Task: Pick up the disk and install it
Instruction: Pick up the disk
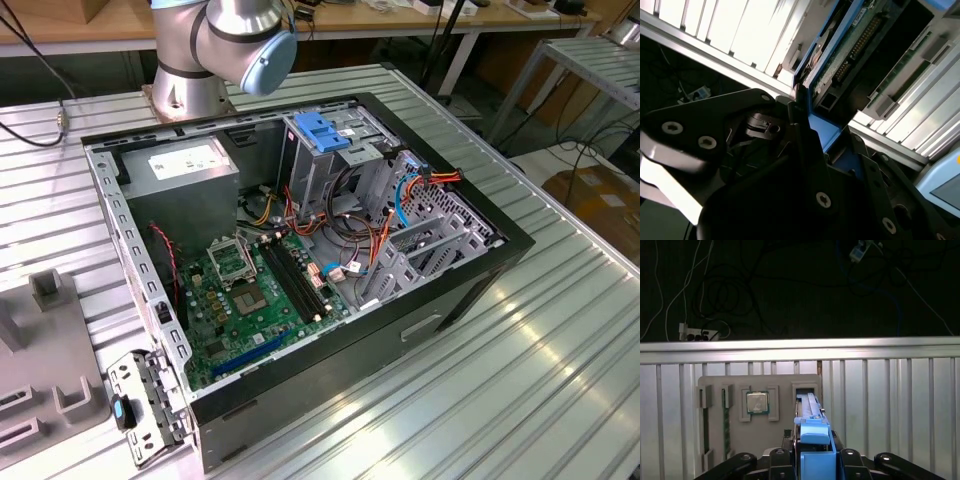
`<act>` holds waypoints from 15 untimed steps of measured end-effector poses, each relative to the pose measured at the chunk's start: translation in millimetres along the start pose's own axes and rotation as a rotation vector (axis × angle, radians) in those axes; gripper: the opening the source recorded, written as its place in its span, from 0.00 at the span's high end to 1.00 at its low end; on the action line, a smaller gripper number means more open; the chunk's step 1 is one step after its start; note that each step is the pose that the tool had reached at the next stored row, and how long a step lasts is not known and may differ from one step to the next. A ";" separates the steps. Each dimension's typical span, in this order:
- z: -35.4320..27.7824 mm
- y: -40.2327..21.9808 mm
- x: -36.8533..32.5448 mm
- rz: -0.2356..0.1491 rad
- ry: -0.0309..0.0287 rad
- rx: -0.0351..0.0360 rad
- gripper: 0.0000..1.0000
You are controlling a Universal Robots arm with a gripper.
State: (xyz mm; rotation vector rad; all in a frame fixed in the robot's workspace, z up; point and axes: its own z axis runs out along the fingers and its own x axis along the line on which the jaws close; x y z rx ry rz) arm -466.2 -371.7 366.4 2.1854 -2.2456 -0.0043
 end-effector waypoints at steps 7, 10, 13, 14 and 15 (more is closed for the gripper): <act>-12.1 0.1 0.1 0.000 0.0000 0.0000 0.63; -17.5 0.1 0.1 0.000 0.0000 -0.0001 0.63; -21.6 0.2 0.1 0.000 0.0000 0.0000 0.63; -23.0 0.2 0.1 0.000 0.0000 0.0000 0.63; -24.3 0.2 0.1 0.000 0.0000 0.0000 0.63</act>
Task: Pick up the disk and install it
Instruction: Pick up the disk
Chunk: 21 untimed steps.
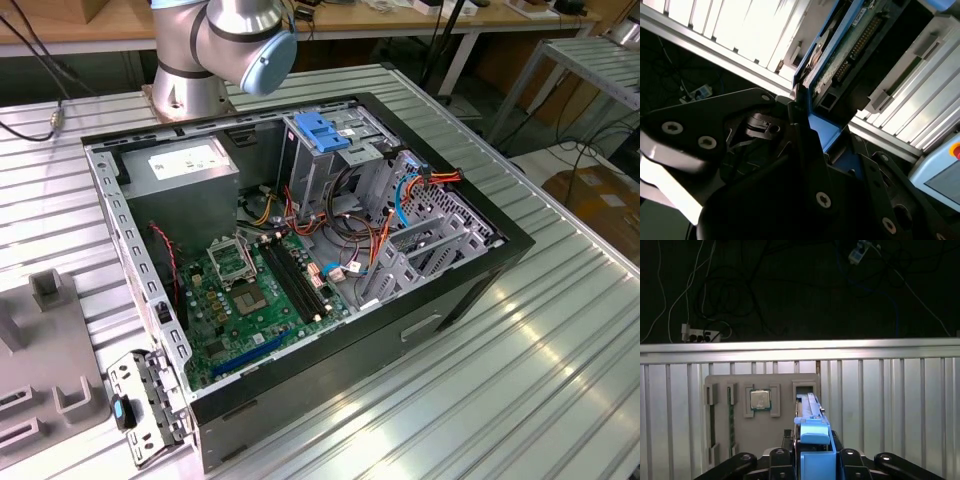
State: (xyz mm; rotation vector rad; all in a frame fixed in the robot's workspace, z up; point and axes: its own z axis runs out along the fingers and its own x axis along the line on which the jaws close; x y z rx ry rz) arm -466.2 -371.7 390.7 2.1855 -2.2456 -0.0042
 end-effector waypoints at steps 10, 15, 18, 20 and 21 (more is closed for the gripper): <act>-14.5 0.1 0.1 0.000 0.0000 -0.0001 0.63; -21.7 0.2 0.1 0.000 -0.0001 0.0000 0.63; -25.0 0.2 0.1 0.000 0.0000 -0.0001 0.63; -27.2 0.2 0.1 0.000 0.0000 0.0000 0.63; -28.2 0.2 0.1 0.000 0.0000 -0.0001 0.63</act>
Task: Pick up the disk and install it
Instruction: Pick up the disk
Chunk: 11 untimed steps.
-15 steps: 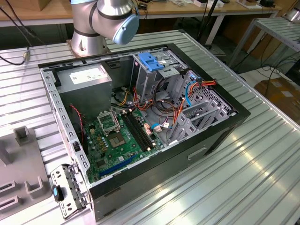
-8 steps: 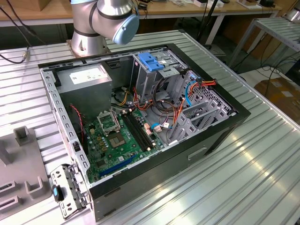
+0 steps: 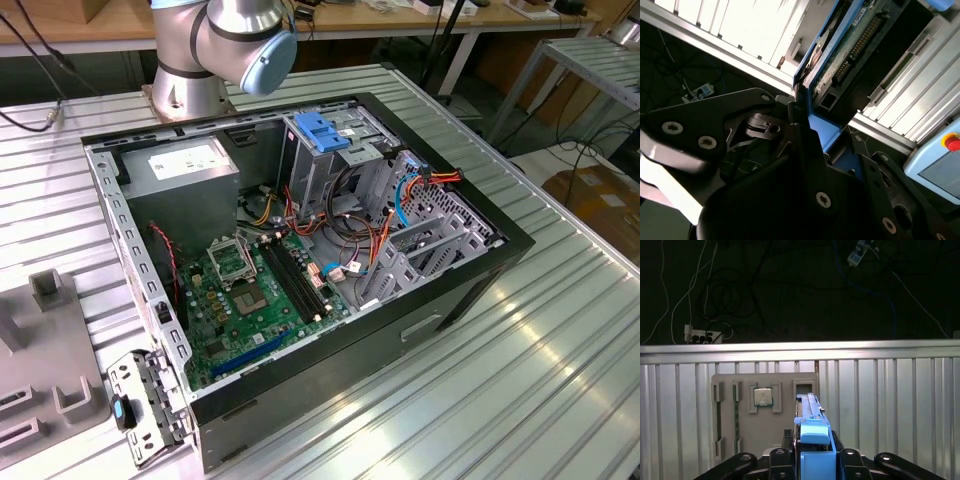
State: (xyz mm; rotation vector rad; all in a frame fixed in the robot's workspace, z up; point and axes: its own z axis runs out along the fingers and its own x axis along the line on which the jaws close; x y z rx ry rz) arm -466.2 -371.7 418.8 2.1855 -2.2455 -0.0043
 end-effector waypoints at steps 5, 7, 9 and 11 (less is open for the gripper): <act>-6.0 0.0 0.0 0.000 0.0000 0.0000 0.63; -8.8 0.1 0.0 0.000 0.0000 0.0001 0.63; -11.5 0.1 0.0 0.000 0.0000 0.0000 0.63; -16.2 0.1 0.1 0.000 0.0000 0.0000 0.63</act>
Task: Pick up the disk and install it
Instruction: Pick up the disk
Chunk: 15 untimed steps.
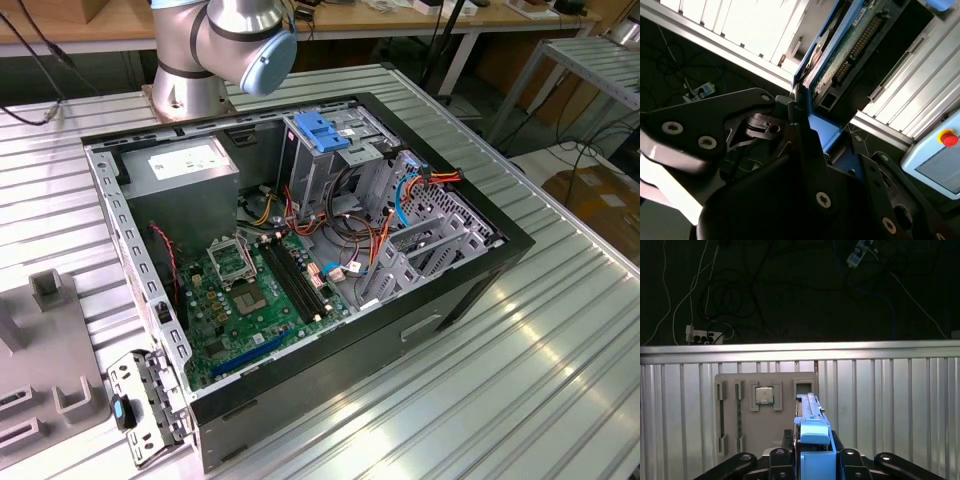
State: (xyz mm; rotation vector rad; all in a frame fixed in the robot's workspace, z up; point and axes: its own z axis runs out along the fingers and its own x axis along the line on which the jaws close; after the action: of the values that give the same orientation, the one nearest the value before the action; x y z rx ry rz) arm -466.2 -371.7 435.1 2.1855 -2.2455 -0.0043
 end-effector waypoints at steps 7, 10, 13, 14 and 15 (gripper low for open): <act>-11.8 0.1 0.0 0.000 0.0000 0.0000 0.63; -17.8 0.1 0.1 0.000 -0.0001 0.0001 0.63; -23.0 0.2 0.1 0.000 -0.0001 0.0000 0.63; -24.5 0.2 0.1 0.000 -0.0001 0.0000 0.63; -26.4 0.2 0.1 0.000 -0.0001 0.0000 0.63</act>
State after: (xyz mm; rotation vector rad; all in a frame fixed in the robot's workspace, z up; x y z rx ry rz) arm -466.2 -371.7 461.5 2.1855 -2.2456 -0.0044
